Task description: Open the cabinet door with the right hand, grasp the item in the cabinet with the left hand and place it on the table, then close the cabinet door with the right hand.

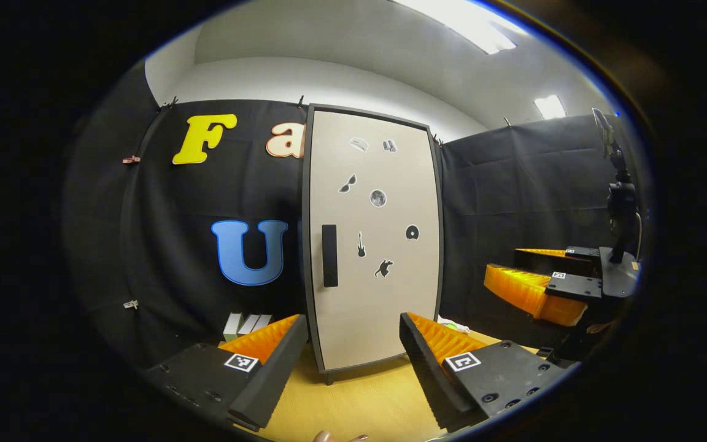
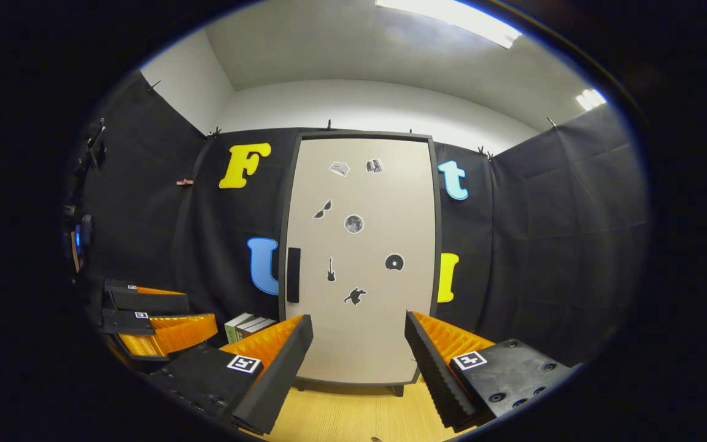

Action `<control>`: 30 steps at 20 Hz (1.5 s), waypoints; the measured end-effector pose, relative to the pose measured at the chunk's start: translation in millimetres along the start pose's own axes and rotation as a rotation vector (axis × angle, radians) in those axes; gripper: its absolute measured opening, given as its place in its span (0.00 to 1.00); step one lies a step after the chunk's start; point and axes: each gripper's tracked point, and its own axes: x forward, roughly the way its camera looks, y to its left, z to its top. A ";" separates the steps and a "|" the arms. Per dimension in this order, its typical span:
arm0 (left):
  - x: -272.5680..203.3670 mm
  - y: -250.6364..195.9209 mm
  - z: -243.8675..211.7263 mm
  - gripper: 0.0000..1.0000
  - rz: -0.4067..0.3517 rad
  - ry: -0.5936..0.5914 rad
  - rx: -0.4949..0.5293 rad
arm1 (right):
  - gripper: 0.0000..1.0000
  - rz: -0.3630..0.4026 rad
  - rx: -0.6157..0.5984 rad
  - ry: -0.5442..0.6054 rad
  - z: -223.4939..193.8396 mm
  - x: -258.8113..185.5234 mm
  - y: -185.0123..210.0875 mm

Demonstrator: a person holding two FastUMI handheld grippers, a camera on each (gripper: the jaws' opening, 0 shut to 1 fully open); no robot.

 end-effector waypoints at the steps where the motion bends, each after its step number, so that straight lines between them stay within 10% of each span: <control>1: -0.3 0.2 0.7 0.95 0.000 -0.001 0.002 | 0.97 -0.004 -0.003 -0.002 0.0 0.4 -0.6; 30: -36.6 58.5 -8.1 0.95 0.027 0.009 0.016 | 0.97 0.149 0.030 0.013 -7.1 55.6 98.7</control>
